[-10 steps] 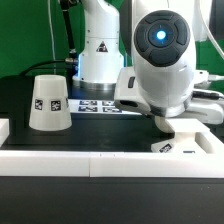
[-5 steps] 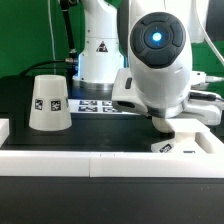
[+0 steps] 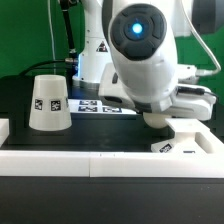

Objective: Assemble lamp

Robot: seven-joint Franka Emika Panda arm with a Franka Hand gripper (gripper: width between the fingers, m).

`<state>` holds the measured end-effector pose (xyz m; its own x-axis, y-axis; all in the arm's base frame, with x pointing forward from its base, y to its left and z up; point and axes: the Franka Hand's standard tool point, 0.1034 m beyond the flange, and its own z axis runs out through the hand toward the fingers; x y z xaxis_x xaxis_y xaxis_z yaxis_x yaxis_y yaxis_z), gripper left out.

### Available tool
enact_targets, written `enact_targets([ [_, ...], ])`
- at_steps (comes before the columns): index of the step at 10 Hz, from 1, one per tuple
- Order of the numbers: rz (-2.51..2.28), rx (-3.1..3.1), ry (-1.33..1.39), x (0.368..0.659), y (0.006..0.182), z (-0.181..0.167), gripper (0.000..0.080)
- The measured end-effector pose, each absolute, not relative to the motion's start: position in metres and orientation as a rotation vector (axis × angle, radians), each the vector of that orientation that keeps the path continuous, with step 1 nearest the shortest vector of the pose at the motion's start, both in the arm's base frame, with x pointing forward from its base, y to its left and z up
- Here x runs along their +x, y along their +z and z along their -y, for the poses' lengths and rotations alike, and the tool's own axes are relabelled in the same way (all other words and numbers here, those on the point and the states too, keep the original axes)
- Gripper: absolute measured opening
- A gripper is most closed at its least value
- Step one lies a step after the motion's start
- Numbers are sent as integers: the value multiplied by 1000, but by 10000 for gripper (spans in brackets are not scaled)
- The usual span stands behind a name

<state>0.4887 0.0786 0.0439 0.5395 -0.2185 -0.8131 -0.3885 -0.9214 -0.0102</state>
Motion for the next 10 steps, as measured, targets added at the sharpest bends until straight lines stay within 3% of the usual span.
enact_targets([
  [3,-494,-2576,1313,517,77,-68,578],
  [7,-534,-2677,1080,537,69,-70,579],
  [10,-402,-2846,783,549,89,-60,579],
])
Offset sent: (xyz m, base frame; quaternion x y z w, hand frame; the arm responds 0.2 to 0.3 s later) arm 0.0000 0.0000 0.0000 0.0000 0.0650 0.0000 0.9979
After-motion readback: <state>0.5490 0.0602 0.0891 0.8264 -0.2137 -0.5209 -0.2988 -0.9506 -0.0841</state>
